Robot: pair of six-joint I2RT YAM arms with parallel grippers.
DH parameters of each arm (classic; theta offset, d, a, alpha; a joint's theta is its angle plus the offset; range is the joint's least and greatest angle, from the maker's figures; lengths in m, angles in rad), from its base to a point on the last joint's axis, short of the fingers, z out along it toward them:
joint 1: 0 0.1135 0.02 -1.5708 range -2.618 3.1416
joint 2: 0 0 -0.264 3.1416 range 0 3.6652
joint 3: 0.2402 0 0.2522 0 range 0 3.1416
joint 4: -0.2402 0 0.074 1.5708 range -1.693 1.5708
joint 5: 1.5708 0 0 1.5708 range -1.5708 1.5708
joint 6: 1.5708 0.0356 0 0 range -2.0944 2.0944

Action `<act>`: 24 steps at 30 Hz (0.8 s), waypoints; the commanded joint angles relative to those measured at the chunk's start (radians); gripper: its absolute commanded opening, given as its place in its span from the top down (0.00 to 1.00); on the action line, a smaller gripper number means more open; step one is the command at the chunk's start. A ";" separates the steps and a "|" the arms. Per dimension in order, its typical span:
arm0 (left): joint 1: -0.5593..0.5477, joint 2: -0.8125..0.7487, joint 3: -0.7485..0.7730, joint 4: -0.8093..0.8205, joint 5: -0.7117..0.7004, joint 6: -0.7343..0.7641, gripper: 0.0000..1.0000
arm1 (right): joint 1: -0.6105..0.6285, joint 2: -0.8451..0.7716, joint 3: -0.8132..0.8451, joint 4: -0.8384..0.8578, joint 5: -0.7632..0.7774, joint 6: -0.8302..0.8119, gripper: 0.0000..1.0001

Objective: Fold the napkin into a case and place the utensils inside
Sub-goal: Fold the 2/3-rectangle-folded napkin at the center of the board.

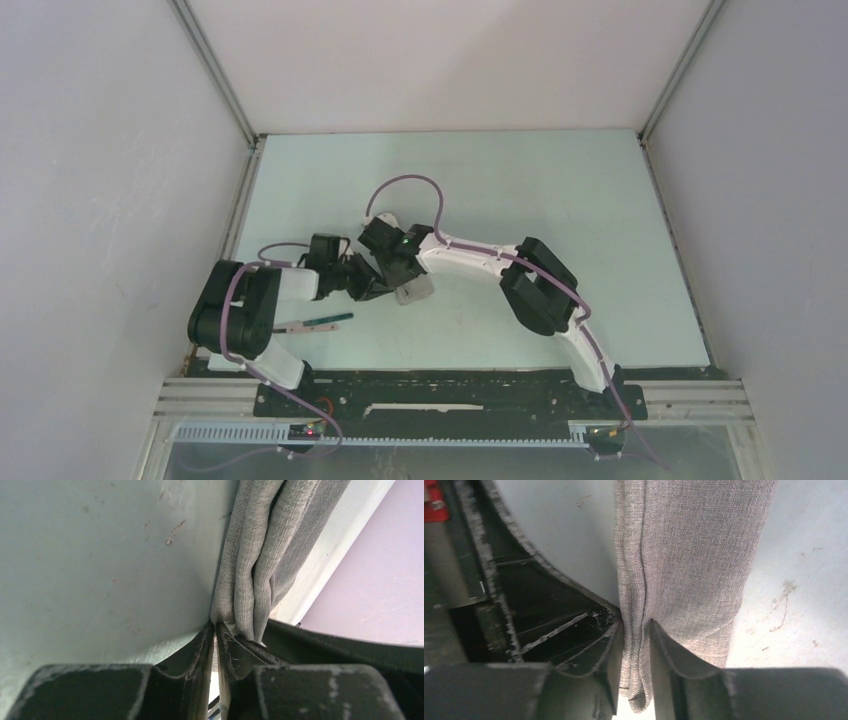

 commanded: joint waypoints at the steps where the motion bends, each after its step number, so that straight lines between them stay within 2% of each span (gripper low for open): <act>1: -0.001 -0.044 -0.016 -0.092 -0.073 0.038 0.80 | -0.037 -0.077 -0.061 0.078 -0.134 0.063 0.58; 5: 0.051 -0.153 -0.005 -0.226 -0.101 0.092 0.75 | -0.072 -0.187 -0.178 0.176 -0.240 0.080 0.43; 8: 0.125 -0.234 0.010 -0.312 -0.084 0.122 0.72 | -0.122 -0.281 -0.288 0.307 -0.400 0.121 0.42; 11: 0.160 -0.265 0.088 -0.374 -0.082 0.142 0.70 | -0.178 -0.325 -0.400 0.461 -0.533 0.192 0.42; 14: 0.161 -0.196 0.196 -0.347 -0.033 0.109 0.75 | -0.215 -0.307 -0.427 0.540 -0.604 0.241 0.44; 18: 0.145 -0.061 0.358 -0.273 0.020 0.023 0.80 | -0.245 -0.248 -0.433 0.608 -0.654 0.301 0.55; 21: 0.125 0.042 0.464 -0.268 -0.004 0.014 0.83 | -0.255 -0.223 -0.471 0.659 -0.652 0.329 0.63; 24: 0.126 0.164 0.545 -0.271 -0.034 0.035 0.84 | -0.261 -0.209 -0.516 0.730 -0.656 0.343 0.64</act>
